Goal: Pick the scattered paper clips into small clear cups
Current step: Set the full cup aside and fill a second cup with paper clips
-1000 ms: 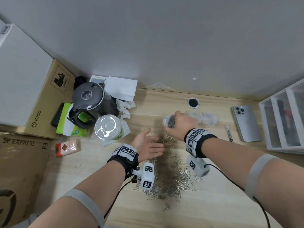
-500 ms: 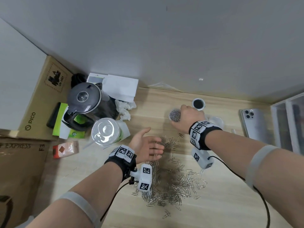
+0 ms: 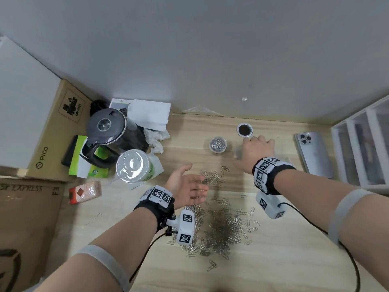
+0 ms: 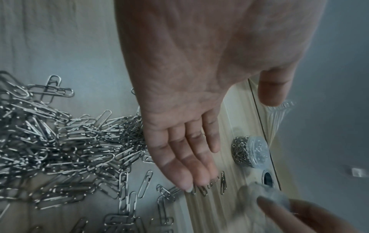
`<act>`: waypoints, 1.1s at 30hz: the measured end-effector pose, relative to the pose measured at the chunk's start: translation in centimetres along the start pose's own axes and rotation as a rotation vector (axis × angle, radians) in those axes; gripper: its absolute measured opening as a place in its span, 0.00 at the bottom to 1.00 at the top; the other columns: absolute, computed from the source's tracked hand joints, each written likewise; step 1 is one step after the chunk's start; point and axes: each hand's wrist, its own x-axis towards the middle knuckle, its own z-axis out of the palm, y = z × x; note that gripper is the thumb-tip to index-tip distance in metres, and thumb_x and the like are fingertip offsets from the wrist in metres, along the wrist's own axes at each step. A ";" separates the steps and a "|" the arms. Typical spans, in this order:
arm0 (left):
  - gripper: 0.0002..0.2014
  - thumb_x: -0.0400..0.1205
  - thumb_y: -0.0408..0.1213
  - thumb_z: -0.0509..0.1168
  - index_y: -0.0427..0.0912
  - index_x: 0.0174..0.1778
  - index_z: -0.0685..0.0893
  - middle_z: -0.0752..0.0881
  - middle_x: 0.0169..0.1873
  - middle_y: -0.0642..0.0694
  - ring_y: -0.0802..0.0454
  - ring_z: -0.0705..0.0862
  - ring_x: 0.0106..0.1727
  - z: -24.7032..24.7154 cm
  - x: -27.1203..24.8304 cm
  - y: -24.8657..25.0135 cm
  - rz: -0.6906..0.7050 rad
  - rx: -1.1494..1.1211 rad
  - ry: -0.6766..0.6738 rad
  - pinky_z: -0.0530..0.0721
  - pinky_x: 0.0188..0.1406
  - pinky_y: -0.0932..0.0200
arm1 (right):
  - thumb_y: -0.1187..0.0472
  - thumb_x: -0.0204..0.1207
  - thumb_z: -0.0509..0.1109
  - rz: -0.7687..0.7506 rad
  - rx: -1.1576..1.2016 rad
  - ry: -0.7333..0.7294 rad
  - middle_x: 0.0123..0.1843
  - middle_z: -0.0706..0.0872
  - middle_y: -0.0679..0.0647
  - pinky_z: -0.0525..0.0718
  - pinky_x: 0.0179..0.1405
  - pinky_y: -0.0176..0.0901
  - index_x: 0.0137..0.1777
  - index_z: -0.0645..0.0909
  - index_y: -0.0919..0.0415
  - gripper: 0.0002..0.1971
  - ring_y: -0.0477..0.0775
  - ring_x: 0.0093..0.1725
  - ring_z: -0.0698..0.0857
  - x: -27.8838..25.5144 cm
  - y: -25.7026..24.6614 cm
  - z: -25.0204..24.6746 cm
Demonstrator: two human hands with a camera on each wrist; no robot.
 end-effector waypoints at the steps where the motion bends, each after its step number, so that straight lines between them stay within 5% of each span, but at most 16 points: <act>1: 0.31 0.82 0.60 0.61 0.33 0.64 0.81 0.87 0.49 0.32 0.38 0.86 0.46 0.2 -0.2 -0.2 0.001 0.007 0.005 0.85 0.48 0.44 | 0.35 0.70 0.60 -0.029 0.058 0.009 0.53 0.84 0.56 0.72 0.51 0.54 0.56 0.76 0.57 0.27 0.59 0.54 0.79 -0.5 0.0 -0.2; 7: 0.29 0.86 0.60 0.57 0.37 0.70 0.76 0.85 0.58 0.27 0.36 0.87 0.46 2.7 -0.9 -1.4 0.027 0.067 0.002 0.89 0.43 0.45 | 0.17 0.59 0.52 -0.244 0.512 -0.201 0.39 0.86 0.52 0.84 0.44 0.48 0.43 0.82 0.57 0.42 0.55 0.41 0.84 -4.9 -2.0 -0.5; 14: 0.22 0.91 0.52 0.53 0.38 0.62 0.83 0.83 0.39 0.41 0.49 0.79 0.33 3.2 -1.1 -4.2 0.051 0.113 -0.036 0.80 0.27 0.59 | 0.31 0.70 0.68 -0.320 0.708 -0.215 0.47 0.84 0.48 0.76 0.39 0.39 0.54 0.80 0.54 0.27 0.48 0.44 0.81 -9.0 -3.9 1.5; 17: 0.25 0.91 0.56 0.49 0.40 0.60 0.82 0.80 0.34 0.44 0.51 0.75 0.28 2.9 -1.3 -5.6 0.016 0.171 -0.009 0.73 0.22 0.61 | 0.36 0.68 0.74 -0.419 0.699 -0.233 0.55 0.85 0.52 0.81 0.48 0.41 0.68 0.76 0.57 0.35 0.49 0.50 0.84 -10.0 -4.0 2.3; 21: 0.29 0.90 0.61 0.48 0.39 0.58 0.82 0.79 0.31 0.44 0.53 0.73 0.23 2.4 -1.7 -6.8 -0.005 0.184 0.095 0.68 0.18 0.64 | 0.41 0.62 0.77 -0.500 0.722 -0.174 0.59 0.82 0.49 0.84 0.54 0.47 0.69 0.74 0.50 0.35 0.46 0.50 0.81 -10.8 -3.1 3.3; 24: 0.27 0.89 0.62 0.50 0.41 0.57 0.82 0.81 0.32 0.43 0.54 0.72 0.24 1.7 -2.1 -6.8 -0.010 0.131 0.166 0.67 0.21 0.64 | 0.46 0.66 0.76 -0.309 0.601 -0.118 0.66 0.76 0.48 0.82 0.60 0.48 0.74 0.69 0.47 0.35 0.51 0.58 0.80 -11.1 -0.9 3.6; 28: 0.29 0.87 0.65 0.51 0.40 0.54 0.80 0.80 0.31 0.42 0.53 0.71 0.26 1.1 -2.4 -6.8 -0.020 0.126 0.182 0.68 0.23 0.63 | 0.60 0.70 0.70 0.097 0.323 -0.159 0.64 0.73 0.59 0.80 0.60 0.53 0.69 0.71 0.61 0.26 0.61 0.63 0.75 -11.5 3.0 4.7; 30: 0.29 0.86 0.65 0.53 0.40 0.49 0.82 0.80 0.31 0.42 0.53 0.70 0.27 0.8 -2.4 -7.0 -0.023 0.124 0.183 0.68 0.25 0.61 | 0.62 0.71 0.65 0.179 0.233 -0.200 0.64 0.72 0.61 0.79 0.61 0.55 0.66 0.71 0.63 0.22 0.62 0.64 0.73 -11.7 4.4 5.7; 33: 0.30 0.86 0.64 0.53 0.39 0.56 0.82 0.80 0.33 0.40 0.52 0.72 0.27 0.1 -2.2 -7.5 -0.005 0.115 0.200 0.70 0.26 0.61 | 0.61 0.73 0.62 0.199 0.172 -0.185 0.65 0.74 0.61 0.79 0.63 0.55 0.67 0.71 0.62 0.21 0.62 0.66 0.73 -12.0 5.2 7.3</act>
